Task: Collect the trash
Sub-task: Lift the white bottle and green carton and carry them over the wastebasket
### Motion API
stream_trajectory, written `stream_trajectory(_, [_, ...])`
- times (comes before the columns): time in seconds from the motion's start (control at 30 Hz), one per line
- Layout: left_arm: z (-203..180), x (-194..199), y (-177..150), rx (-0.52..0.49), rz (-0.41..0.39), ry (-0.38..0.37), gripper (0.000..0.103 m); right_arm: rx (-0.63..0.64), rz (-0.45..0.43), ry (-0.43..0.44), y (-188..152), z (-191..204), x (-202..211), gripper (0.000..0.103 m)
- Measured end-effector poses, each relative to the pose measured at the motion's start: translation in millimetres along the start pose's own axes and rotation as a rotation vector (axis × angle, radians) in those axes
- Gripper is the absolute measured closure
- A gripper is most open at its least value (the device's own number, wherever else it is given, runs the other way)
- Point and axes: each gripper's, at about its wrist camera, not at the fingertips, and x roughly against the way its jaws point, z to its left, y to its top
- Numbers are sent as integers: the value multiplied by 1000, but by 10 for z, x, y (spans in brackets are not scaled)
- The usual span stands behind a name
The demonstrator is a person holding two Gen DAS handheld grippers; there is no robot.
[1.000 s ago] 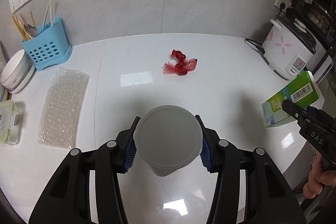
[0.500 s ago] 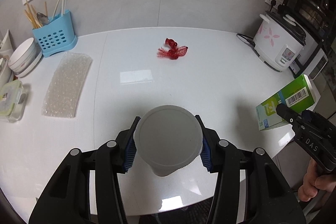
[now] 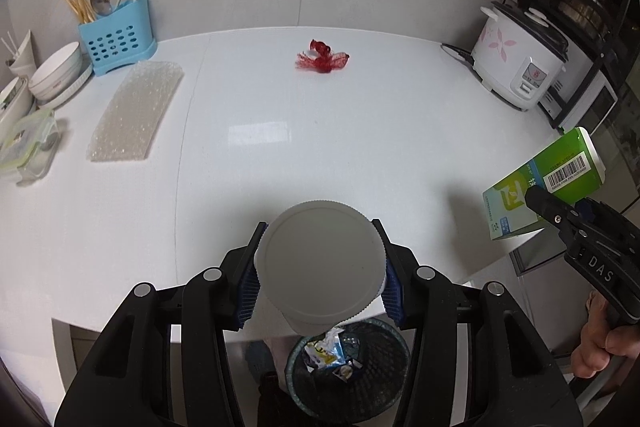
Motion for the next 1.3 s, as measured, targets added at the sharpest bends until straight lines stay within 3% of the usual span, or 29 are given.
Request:
stream_trajectory(0.7, [-195,92,-915,-16,22,-71,54,75,58,119,-850,148,341,58])
stream_trajectory(0.9, [-187,-44,-1232,-22,44,-96,54,74,122,176,-1181,168,213,58])
stream_trajectory(1.3, [-153,-403,-1722,-19,122,-98,54,86,217,163,-1602,222,-227,58])
